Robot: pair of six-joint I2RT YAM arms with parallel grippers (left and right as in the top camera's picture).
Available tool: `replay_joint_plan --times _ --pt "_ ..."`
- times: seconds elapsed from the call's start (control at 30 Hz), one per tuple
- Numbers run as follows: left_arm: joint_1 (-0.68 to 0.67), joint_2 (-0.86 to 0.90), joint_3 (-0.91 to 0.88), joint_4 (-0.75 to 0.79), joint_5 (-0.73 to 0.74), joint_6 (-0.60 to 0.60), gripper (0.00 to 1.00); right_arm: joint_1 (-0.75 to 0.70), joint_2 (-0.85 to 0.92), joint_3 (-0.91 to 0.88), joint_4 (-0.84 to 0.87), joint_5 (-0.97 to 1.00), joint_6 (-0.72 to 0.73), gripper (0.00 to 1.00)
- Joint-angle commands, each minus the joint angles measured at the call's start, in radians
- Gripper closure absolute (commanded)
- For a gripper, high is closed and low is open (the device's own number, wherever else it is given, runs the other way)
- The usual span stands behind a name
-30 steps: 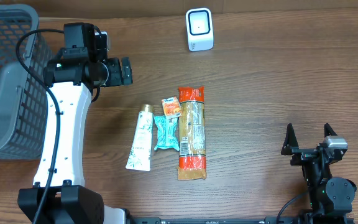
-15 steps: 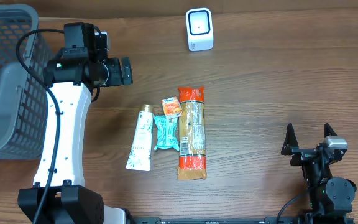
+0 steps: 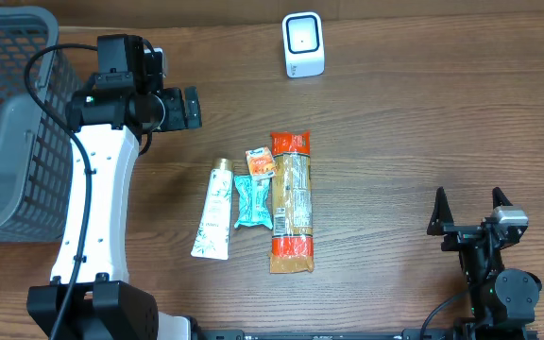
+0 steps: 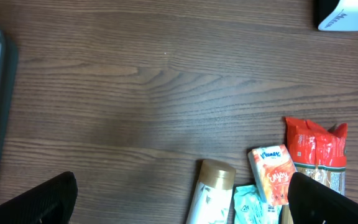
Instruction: Scan the item barcode
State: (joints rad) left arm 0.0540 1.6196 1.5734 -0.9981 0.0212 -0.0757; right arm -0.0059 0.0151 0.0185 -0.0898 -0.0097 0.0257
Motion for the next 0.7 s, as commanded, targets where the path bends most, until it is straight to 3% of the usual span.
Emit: replay_joint_plan --times 0.0,0.67 --pt "-0.003 -0.005 0.011 0.003 -0.01 -0.014 0.0 -0.002 -0.008 -0.01 0.006 0.011 -0.005 0.0" --pt "-0.002 -0.005 0.011 0.003 -0.01 -0.014 0.0 -0.002 -0.008 -0.01 0.01 -0.034 0.042 0.0"
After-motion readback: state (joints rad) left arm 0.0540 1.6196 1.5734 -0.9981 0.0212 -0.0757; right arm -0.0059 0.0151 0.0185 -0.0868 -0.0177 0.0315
